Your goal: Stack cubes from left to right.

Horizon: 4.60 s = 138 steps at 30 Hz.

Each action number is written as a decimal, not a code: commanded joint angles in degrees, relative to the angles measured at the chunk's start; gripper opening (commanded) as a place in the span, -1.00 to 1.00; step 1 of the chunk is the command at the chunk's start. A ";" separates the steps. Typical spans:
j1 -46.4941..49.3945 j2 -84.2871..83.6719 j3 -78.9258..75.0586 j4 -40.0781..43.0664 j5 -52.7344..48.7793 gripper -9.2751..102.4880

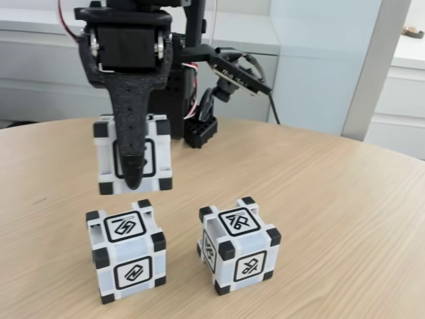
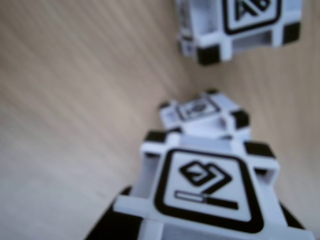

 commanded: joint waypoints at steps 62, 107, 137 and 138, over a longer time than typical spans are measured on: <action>0.35 -16.96 -21.01 4.04 1.23 -0.23; -23.03 -35.86 -20.48 -0.70 16.00 -0.82; -2.46 3.52 -21.36 4.13 -3.43 -0.84; -2.11 2.29 -21.97 5.71 -3.69 -0.84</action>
